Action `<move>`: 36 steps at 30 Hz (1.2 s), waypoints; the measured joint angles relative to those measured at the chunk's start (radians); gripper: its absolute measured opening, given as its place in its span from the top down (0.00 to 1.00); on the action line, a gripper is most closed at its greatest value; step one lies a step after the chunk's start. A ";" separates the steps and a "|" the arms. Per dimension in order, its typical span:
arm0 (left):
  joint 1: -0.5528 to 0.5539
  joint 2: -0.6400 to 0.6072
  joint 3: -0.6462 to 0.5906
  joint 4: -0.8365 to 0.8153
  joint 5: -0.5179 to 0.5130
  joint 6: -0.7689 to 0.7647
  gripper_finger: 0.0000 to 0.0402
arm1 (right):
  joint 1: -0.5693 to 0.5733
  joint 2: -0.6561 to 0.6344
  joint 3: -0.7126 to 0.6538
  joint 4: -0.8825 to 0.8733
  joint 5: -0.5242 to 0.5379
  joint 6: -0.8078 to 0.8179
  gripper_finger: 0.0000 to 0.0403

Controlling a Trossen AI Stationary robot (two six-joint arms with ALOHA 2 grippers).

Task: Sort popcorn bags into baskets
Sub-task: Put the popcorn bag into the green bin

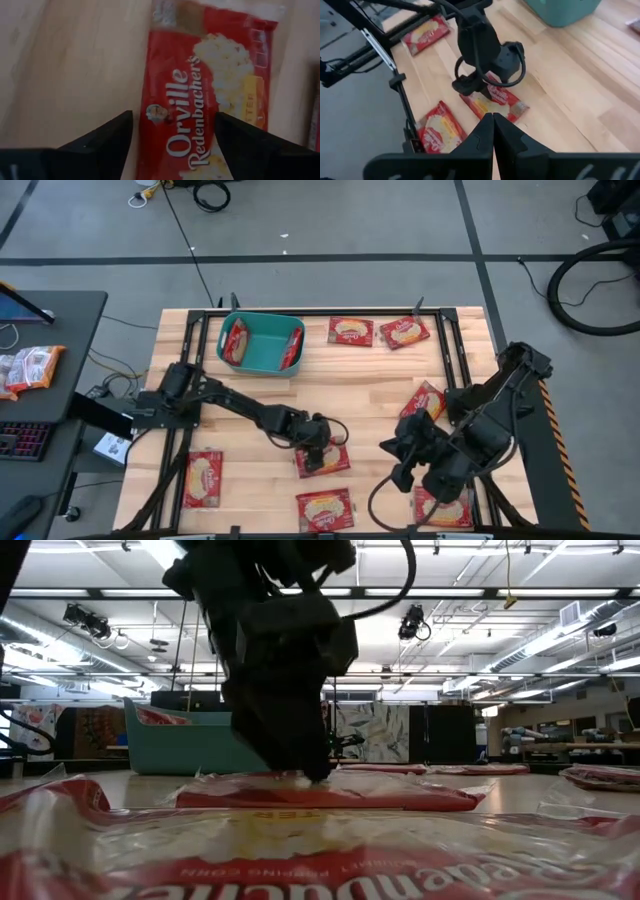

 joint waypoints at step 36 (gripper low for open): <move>0.242 -0.462 0.294 -1.152 -0.818 -0.301 0.96 | -0.304 0.000 -0.032 -0.005 0.048 -0.415 0.97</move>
